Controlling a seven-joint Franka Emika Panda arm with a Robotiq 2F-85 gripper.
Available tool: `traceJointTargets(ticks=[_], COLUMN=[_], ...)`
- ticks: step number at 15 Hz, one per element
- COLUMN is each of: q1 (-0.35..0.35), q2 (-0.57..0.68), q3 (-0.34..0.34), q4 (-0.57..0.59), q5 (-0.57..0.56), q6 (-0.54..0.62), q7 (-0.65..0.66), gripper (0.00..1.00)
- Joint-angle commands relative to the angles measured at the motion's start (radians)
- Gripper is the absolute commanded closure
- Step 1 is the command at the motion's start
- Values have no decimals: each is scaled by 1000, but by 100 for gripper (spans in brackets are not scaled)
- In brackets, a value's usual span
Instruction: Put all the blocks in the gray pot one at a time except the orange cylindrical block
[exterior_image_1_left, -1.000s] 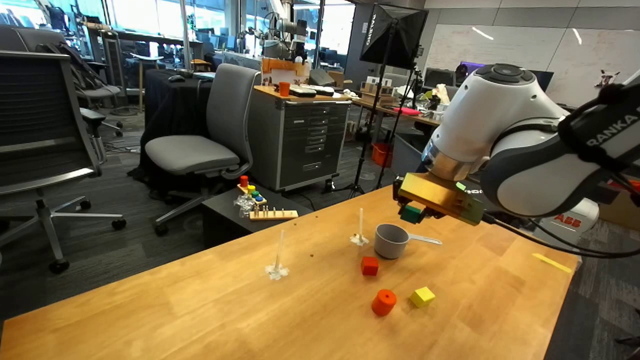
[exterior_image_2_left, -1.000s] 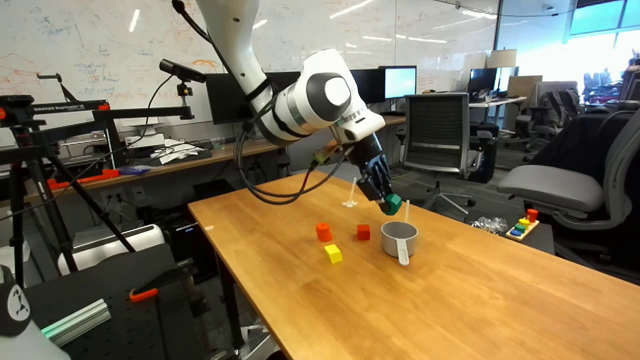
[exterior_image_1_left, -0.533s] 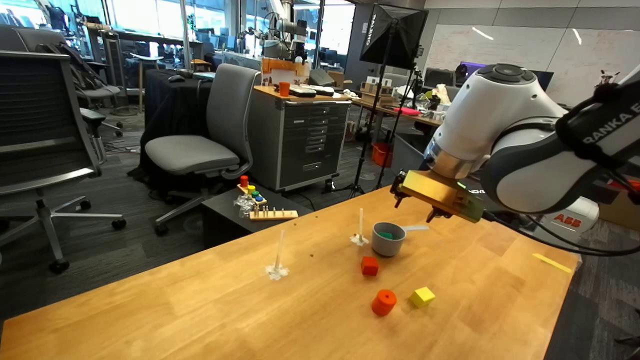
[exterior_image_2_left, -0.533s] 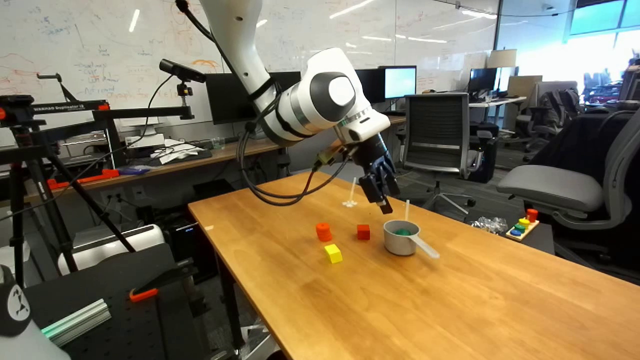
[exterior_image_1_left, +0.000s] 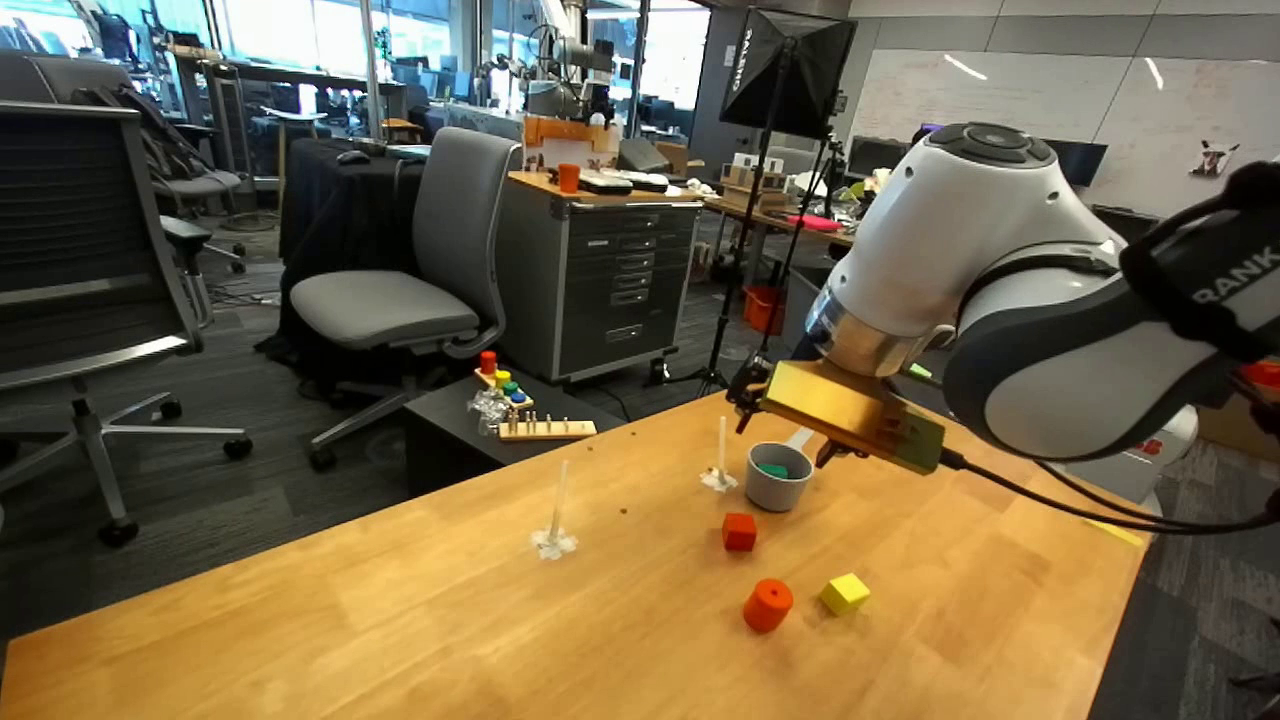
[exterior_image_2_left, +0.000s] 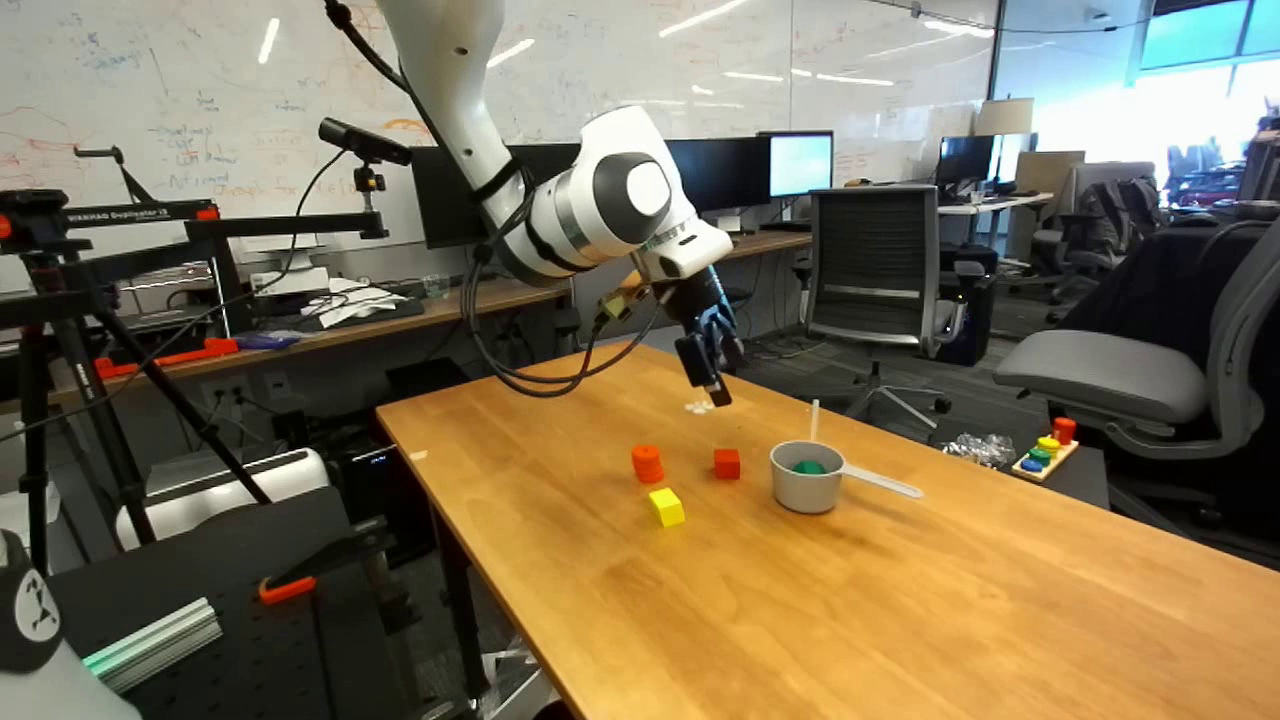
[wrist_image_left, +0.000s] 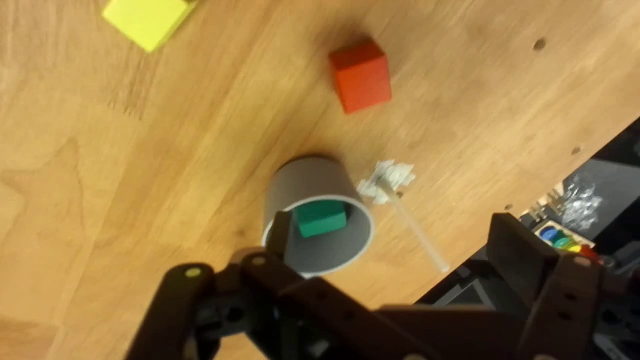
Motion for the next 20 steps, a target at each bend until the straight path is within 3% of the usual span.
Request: traceJointTargets(ticks=[1,6,11,20], q1=[-88,-264,-402,-416], q2=[-14,-7,9,124], q3=[152,339,428,388], q4=[32,52,97,269], q5=[7,47,139,146], q6=[-21,-45,-117,-345], q7=[-128,-353,-506,-515], gripper=[0,0,0,0])
